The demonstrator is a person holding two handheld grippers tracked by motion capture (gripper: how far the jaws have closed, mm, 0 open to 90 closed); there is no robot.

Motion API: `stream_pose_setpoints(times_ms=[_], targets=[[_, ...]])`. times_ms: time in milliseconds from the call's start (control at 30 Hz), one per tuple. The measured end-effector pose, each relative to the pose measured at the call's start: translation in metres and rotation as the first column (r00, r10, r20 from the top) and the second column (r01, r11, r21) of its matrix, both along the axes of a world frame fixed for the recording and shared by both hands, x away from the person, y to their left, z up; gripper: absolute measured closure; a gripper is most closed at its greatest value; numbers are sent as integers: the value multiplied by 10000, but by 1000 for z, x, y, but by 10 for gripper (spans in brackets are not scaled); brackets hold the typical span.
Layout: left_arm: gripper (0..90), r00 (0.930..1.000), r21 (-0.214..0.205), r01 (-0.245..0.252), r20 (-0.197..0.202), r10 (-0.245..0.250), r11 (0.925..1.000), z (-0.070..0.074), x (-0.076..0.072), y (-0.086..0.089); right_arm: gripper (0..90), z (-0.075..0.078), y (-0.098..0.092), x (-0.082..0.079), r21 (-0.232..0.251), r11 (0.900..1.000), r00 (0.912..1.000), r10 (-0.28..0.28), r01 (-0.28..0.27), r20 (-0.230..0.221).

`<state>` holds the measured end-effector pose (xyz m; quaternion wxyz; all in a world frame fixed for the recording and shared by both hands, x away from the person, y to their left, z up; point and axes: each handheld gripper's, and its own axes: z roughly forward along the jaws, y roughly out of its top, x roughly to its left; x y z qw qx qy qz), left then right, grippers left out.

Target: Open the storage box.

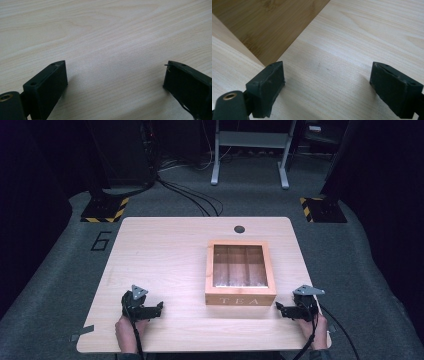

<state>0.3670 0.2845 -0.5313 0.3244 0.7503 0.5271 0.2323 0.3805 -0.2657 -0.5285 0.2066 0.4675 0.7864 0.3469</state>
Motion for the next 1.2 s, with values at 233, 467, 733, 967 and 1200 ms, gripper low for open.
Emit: stream_pose_setpoints(times_ms=[233,467,733,967,1200], targets=[[48,10000,3,2,2,-2,10000,0,0,0,122,0,0,0,5,10000,10000,10,-10,5],[48,10000,26,-38,59,38,10000,0,0,0,122,0,0,0,-25,10000,10000,56,-56,16],[48,10000,3,3,-3,-3,10000,0,0,0,63,2,1,-1,10,9955,9950,945,-945,-338],[48,10000,1,2,0,-2,10000,0,0,0,0,10,2,-8,745,9889,9907,1312,-1283,-364],[48,10000,12,-4,0,4,10000,0,0,0,0,25,11,-13,1103,9788,9849,1732,-1729,63]])
